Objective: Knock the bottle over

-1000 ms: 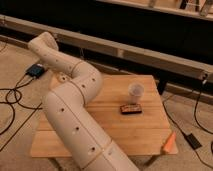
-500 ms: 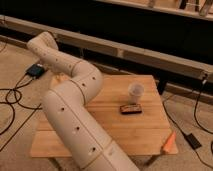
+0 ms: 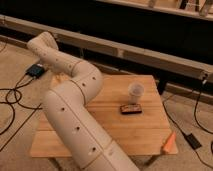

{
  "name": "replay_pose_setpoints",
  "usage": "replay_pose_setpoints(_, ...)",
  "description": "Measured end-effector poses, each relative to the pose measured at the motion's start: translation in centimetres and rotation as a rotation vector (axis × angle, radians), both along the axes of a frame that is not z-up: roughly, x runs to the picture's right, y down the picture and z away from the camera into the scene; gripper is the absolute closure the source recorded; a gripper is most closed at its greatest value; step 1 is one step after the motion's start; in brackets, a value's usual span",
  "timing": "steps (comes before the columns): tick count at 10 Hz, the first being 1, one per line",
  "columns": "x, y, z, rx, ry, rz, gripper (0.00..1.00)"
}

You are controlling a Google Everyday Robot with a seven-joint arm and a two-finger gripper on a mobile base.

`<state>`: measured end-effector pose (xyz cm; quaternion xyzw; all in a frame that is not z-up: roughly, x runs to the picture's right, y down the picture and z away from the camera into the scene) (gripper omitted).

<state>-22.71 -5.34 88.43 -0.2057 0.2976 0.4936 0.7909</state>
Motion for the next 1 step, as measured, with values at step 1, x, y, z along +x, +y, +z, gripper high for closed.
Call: replay_pose_setpoints(1, 0.00, 0.01, 0.00, 0.000, 0.000, 0.000, 0.35)
